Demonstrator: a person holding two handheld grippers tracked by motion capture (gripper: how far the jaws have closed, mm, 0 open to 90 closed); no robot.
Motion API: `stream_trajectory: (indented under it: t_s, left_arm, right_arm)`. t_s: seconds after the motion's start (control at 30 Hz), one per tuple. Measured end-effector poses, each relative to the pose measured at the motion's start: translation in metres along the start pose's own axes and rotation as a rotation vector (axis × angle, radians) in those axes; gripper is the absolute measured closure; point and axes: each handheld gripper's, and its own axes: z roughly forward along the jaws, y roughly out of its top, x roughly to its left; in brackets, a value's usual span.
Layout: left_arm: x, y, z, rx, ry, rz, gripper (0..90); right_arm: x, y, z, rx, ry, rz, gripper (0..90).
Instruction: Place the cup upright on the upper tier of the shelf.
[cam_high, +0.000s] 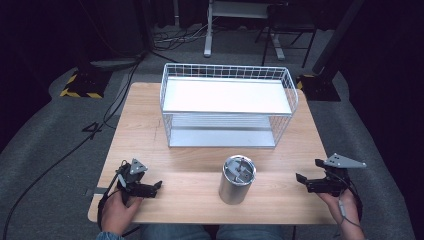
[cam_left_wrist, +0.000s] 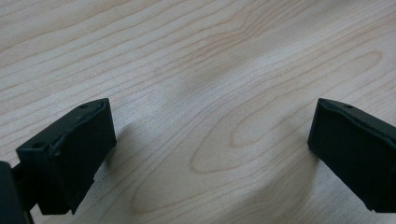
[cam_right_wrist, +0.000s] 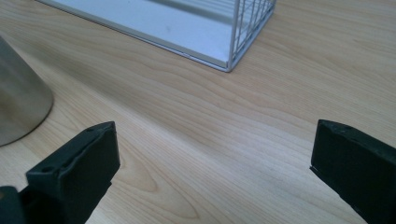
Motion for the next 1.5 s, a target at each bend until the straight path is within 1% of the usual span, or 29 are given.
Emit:
stream_trajectory:
  t_s: [0.2, 0.23, 0.27, 0.47, 0.6, 0.67, 0.83, 1.03, 1.13, 1.4, 1.43, 1.47, 1.5]
  left_arm:
    - [0.0, 0.0, 0.0, 0.0, 0.0, 0.0, 1.3]
    - [0.0, 0.0, 0.0, 0.0, 0.0, 0.0, 1.3]
    - [0.0, 0.0, 0.0, 0.0, 0.0, 0.0, 1.3]
    - [0.0, 0.0, 0.0, 0.0, 0.0, -0.001, 1.3]
    - [0.0, 0.0, 0.0, 0.0, 0.0, 0.0, 1.3]
    - [0.0, 0.0, 0.0, 0.0, 0.0, 0.0, 1.3]
    - [0.0, 0.0, 0.0, 0.0, 0.0, 0.0, 1.3]
    - [0.0, 0.0, 0.0, 0.0, 0.0, 0.0, 1.3]
    - [0.0, 0.0, 0.0, 0.0, 0.0, 0.0, 1.3]
    - [0.0, 0.0, 0.0, 0.0, 0.0, 0.0, 1.3]
    - [0.0, 0.0, 0.0, 0.0, 0.0, 0.0, 1.3]
    - [0.0, 0.0, 0.0, 0.0, -0.001, 0.0, 1.3]
    - [0.0, 0.0, 0.0, 0.0, 0.0, -0.001, 1.3]
  right_arm:
    - [0.01, 0.008, -0.006, -0.014, 0.026, -0.009, 2.1]
    - [0.01, 0.008, -0.006, -0.014, 0.026, -0.009, 2.1]
    - [0.011, 0.009, -0.006, -0.02, 0.039, -0.007, 2.1]
    - [0.016, 0.011, -0.009, -0.029, 0.053, -0.01, 2.1]
    - [0.021, 0.013, -0.011, -0.044, 0.068, -0.009, 2.1]
    - [0.024, 0.014, -0.011, -0.05, 0.084, -0.013, 2.1]
    - [0.039, 0.019, -0.012, -0.067, 0.136, -0.028, 2.2]
    - [0.059, 0.026, -0.011, -0.078, 0.19, -0.071, 2.1]
    - [0.066, 0.028, -0.008, -0.072, 0.212, -0.085, 2.1]
    - [0.086, 0.034, -0.005, -0.085, 0.267, -0.121, 2.1]
    - [0.089, 0.036, -0.004, -0.085, 0.277, -0.127, 2.1]
    - [0.093, 0.037, -0.001, -0.083, 0.298, -0.134, 2.1]
    - [0.093, 0.037, -0.001, -0.083, 0.298, -0.134, 2.1]
